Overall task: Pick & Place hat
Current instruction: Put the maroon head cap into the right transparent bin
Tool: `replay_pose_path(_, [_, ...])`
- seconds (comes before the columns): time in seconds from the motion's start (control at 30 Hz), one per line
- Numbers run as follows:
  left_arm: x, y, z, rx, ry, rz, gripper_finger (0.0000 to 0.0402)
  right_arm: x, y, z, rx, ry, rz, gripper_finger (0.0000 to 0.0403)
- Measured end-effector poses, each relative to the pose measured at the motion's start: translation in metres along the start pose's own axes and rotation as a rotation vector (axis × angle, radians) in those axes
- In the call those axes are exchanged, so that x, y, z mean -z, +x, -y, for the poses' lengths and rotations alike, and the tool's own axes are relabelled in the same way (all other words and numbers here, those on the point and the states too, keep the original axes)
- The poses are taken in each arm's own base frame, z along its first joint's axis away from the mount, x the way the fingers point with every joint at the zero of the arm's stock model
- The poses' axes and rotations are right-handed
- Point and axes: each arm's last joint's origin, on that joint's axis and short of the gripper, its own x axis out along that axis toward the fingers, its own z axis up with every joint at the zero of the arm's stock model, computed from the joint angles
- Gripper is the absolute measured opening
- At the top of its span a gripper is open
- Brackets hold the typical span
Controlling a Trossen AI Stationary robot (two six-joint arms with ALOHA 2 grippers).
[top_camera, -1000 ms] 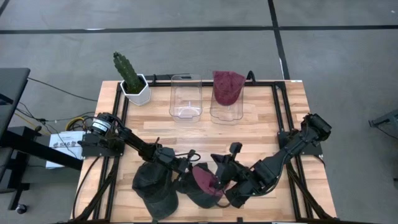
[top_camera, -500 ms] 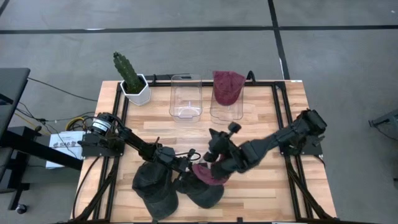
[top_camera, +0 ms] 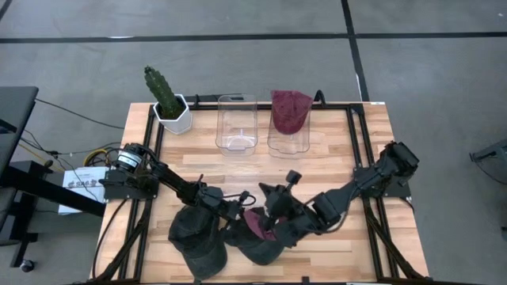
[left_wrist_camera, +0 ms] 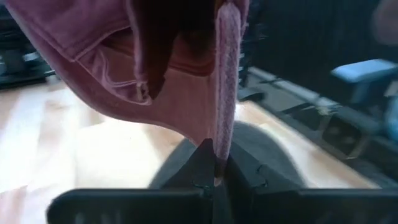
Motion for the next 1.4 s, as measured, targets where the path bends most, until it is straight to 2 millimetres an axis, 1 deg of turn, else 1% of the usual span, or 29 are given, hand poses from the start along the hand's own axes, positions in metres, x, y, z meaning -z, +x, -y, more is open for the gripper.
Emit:
replay_pose_path(0.07, [-0.002, 0.000, 0.002, 0.057, -0.007, 0.019, 0.0015, -0.007, -0.002, 0.006, 0.102, -0.027, 0.033, 0.0000])
replay_pose_path(0.13, [-0.002, 0.000, 0.004, 0.119, -0.007, 0.025, 0.0016, -0.013, -0.002, 0.011, 0.163, -0.058, 0.046, 0.0000])
replay_pose_path(0.2, [-0.002, 0.000, 0.005, 0.194, -0.008, 0.031, 0.0017, -0.022, -0.002, 0.017, 0.181, -0.074, 0.049, 0.0000])
replay_pose_path(0.27, [-0.002, -0.001, 0.008, 0.280, -0.007, 0.037, 0.0016, -0.031, -0.006, 0.024, 0.156, -0.061, 0.054, 0.0001])
replay_pose_path(0.33, [-0.002, -0.002, 0.011, 0.379, -0.007, 0.043, 0.0016, -0.040, -0.012, 0.033, 0.065, -0.018, 0.060, 0.0005])
replay_pose_path(0.43, [-0.002, -0.003, 0.014, 0.502, -0.014, 0.040, 0.0016, -0.050, -0.026, 0.048, -0.169, 0.051, 0.065, 0.0018])
replay_pose_path(0.5, [-0.001, -0.004, 0.015, 0.538, -0.032, 0.035, 0.0016, -0.054, -0.036, 0.054, -0.363, 0.096, 0.061, 0.0030])
replay_pose_path(0.57, [-0.001, -0.004, 0.015, 0.540, -0.037, 0.031, 0.0015, -0.056, -0.047, 0.055, -0.514, 0.141, 0.053, 0.0046])
replay_pose_path(0.67, [-0.001, -0.004, 0.014, 0.533, -0.037, 0.031, 0.0016, -0.053, -0.060, 0.046, -0.638, 0.159, 0.034, 0.0074])
replay_pose_path(0.77, [-0.001, -0.004, 0.012, 0.510, -0.038, 0.029, 0.0016, -0.046, -0.072, 0.027, -0.707, 0.131, 0.016, 0.0111])
replay_pose_path(0.87, [-0.001, -0.004, 0.010, 0.500, -0.039, 0.029, 0.0016, -0.036, -0.081, 0.004, -0.745, 0.086, -0.004, 0.0158])
replay_pose_path(0.93, [-0.001, -0.004, 0.009, 0.498, -0.040, 0.029, 0.0016, -0.032, -0.087, -0.006, -0.757, 0.063, -0.006, 0.0194])
replay_pose_path(1.03, [0.000, -0.004, 0.008, 0.495, -0.040, 0.029, 0.0016, -0.027, -0.093, -0.016, -0.772, 0.046, -0.005, 0.0244])
replay_pose_path(1.1, [0.000, -0.004, 0.008, 0.494, -0.040, 0.029, 0.0016, -0.026, -0.097, -0.018, -0.789, 0.045, -0.001, 0.0269])
replay_pose_path(1.2, [0.000, -0.004, 0.007, 0.489, -0.040, 0.029, 0.0016, -0.028, -0.097, -0.021, -0.804, 0.077, 0.008, 0.0288])
replay_pose_path(1.27, [0.000, -0.004, 0.007, 0.467, -0.040, 0.027, 0.0016, -0.026, -0.095, -0.024, -0.806, 0.069, -0.003, 0.0291])
replay_pose_path(1.4, [0.000, -0.004, 0.006, 0.443, -0.040, 0.026, 0.0016, -0.023, -0.084, -0.031, -0.848, 0.063, -0.039, 0.0291])
